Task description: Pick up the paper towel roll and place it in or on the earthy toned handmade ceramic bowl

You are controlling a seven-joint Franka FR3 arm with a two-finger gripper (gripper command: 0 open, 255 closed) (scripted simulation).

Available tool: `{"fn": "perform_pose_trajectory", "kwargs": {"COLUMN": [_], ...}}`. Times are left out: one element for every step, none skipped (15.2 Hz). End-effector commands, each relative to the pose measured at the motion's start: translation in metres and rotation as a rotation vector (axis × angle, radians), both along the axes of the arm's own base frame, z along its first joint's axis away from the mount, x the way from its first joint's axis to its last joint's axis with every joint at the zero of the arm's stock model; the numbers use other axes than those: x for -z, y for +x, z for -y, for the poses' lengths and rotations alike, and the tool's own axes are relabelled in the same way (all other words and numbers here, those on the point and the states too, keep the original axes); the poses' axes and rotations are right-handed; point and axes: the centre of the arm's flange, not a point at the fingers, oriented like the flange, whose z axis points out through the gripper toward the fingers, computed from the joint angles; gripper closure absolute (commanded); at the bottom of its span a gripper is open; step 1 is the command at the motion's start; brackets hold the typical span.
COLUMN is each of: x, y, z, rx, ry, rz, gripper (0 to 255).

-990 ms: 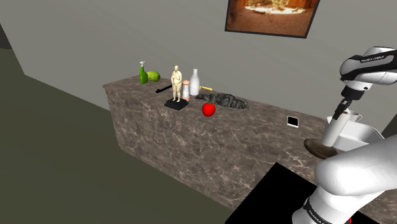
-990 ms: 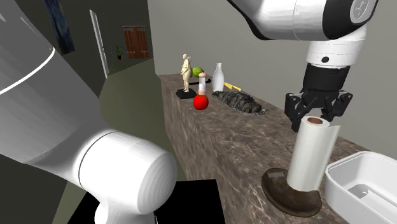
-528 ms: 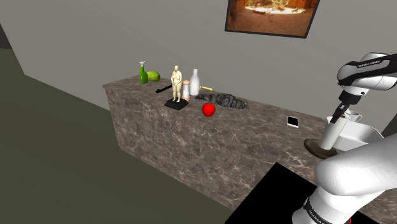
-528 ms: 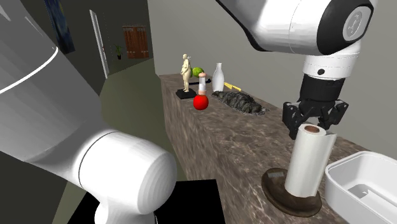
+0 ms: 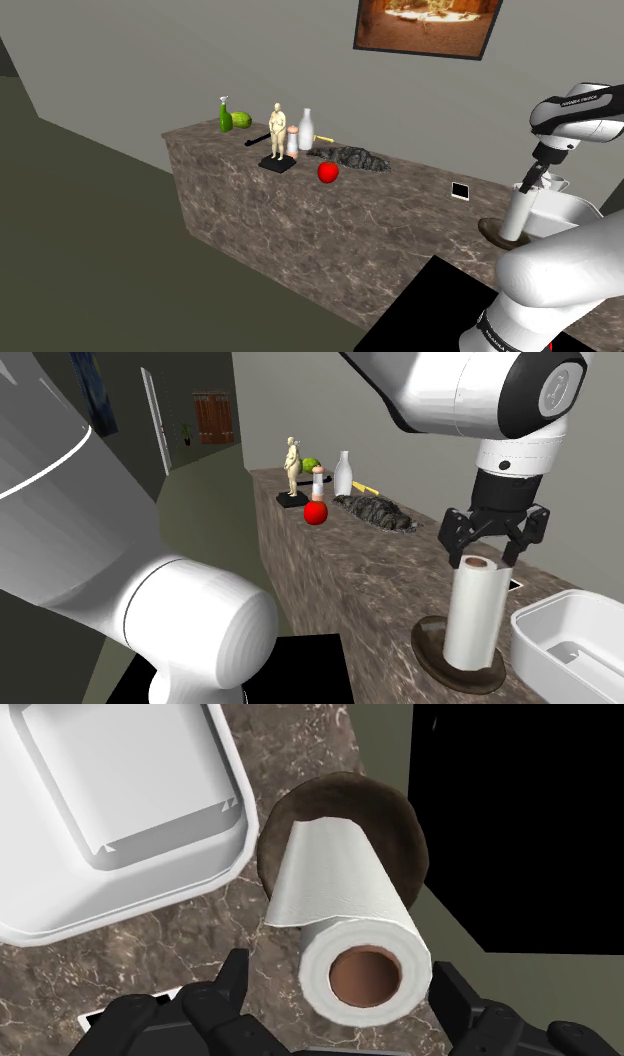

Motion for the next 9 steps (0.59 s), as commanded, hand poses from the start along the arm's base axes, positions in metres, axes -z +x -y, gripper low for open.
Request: {"fn": "perform_pose_trajectory", "kwargs": {"x": [0.0, 0.0, -0.013, -0.026, -0.039, -0.05, -0.05, -0.05, -0.05], "y": [0.0, 0.0, -0.001, -0.001, -0.002, -0.003, -0.003, -0.003, -0.003], "z": [0.0, 0.0, -0.001, -0.002, -0.002, -0.003, -0.003, -0.003, -0.003], "rx": [0.0, 0.0, 0.0, 0.0, 0.0, 0.0, 0.0, 0.0, 0.0], "ry": [0.0, 0.0, 0.0, 0.0, 0.0, 0.0, 0.0, 0.0, 0.0], "rz": [0.0, 0.0, 0.0, 0.0, 0.0, 0.0, 0.0, 0.0, 0.0], "gripper": [0, 0, 0, 0, 0, 0, 0, 0, 0]}}
